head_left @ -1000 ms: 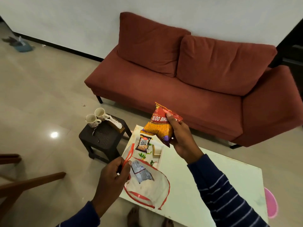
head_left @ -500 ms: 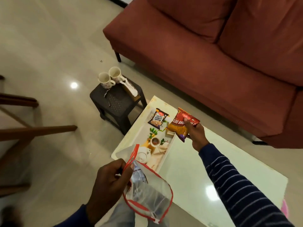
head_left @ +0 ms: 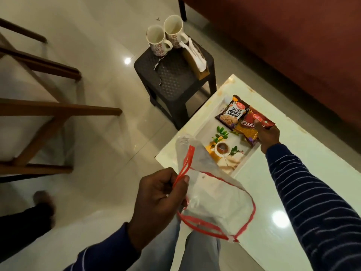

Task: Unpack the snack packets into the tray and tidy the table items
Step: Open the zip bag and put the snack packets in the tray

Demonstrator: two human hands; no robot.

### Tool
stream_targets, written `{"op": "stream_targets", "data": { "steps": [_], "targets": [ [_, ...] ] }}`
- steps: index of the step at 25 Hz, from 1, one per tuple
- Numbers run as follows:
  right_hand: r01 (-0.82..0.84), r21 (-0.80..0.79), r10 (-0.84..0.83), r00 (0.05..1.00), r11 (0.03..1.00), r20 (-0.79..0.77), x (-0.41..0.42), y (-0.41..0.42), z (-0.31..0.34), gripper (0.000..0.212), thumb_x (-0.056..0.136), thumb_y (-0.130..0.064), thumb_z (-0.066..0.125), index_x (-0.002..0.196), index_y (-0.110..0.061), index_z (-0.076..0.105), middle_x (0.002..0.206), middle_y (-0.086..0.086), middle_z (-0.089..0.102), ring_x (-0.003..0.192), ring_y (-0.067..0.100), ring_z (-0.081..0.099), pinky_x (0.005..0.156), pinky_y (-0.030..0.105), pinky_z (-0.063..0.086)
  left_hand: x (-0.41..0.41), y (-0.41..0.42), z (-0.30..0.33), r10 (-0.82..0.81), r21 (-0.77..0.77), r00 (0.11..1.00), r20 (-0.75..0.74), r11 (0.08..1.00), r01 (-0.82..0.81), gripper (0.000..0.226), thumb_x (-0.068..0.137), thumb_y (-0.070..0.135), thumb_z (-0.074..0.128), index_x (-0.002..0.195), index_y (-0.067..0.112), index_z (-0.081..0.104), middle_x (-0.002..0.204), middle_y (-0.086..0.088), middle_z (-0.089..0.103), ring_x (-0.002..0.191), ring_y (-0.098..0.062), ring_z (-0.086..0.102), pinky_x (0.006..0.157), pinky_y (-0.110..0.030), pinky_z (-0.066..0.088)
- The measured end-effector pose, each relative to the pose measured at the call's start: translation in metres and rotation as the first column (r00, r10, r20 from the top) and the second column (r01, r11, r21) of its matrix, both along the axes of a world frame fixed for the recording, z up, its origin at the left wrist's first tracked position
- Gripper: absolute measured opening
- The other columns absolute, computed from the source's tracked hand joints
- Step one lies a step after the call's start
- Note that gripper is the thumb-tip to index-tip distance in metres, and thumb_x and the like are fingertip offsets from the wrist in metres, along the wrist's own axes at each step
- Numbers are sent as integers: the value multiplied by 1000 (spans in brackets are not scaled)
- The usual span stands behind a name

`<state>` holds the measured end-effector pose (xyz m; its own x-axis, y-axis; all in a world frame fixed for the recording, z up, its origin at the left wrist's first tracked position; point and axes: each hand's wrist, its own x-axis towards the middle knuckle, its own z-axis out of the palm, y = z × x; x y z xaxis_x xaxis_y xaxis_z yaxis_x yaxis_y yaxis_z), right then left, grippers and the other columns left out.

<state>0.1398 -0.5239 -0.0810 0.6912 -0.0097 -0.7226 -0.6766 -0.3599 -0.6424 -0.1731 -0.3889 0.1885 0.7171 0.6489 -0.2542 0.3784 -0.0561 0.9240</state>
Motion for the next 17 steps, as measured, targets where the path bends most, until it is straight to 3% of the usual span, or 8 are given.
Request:
{"op": "stream_targets", "data": {
  "steps": [4,6,8,9,11,13,14,17],
  "targets": [
    [40,-183,-30,998,982,58,-8,-3,10,72,81,-37,78,140,-12,43,140,13,52,124,28,56,105,41,47,3,6,-2,-32,-4,999,14,999,32,27,90,33,56,67,20,60,60,11,67,53,-6,65,53,-18,52],
    [99,-207,-63,983,973,173,-20,-7,58,63,87,-32,71,139,-12,42,141,13,48,128,29,51,106,38,45,2,5,11,-33,-7,999,15,999,33,34,90,37,55,65,14,61,58,5,65,52,-13,65,50,-29,54],
    [99,108,-117,976,989,185,-42,-12,148,43,92,-25,67,130,-13,52,125,12,62,113,28,62,89,38,55,4,0,33,-43,9,999,-2,999,43,38,90,39,56,66,9,61,59,6,66,53,-13,66,51,-30,56],
    [10,268,-51,988,963,149,-61,-14,183,30,92,-21,64,121,-14,59,112,10,68,101,26,67,77,34,57,3,-3,31,-29,15,999,-27,999,30,35,91,37,57,66,12,61,59,9,66,54,-11,66,52,-26,55],
    [-268,541,201,963,797,182,-97,-34,272,17,87,-14,58,99,-12,69,91,13,71,84,24,69,66,30,56,3,-6,48,-4,64,1000,-29,998,6,29,92,29,57,64,21,58,56,15,65,53,-7,66,53,-14,50],
    [-498,628,464,854,598,236,-134,-51,364,22,84,-8,54,92,-7,74,91,17,74,85,27,71,71,32,58,0,-9,78,-2,88,1000,-24,996,4,28,92,29,56,64,23,58,57,18,67,55,-5,68,53,-7,46],
    [-622,587,600,753,519,268,-149,-55,395,26,86,-5,53,97,-6,76,98,15,75,93,27,72,78,32,59,-2,-11,92,-12,94,1000,-15,995,14,29,93,28,58,65,22,59,58,18,68,56,-4,68,52,-6,46],
    [-901,194,851,431,388,301,-192,-46,425,39,97,-5,48,131,-14,63,136,-3,62,123,6,57,103,19,45,-5,-16,124,-71,139,997,22,988,68,29,94,25,58,66,19,61,59,19,68,55,-2,67,51,-4,45]
  ]
}}
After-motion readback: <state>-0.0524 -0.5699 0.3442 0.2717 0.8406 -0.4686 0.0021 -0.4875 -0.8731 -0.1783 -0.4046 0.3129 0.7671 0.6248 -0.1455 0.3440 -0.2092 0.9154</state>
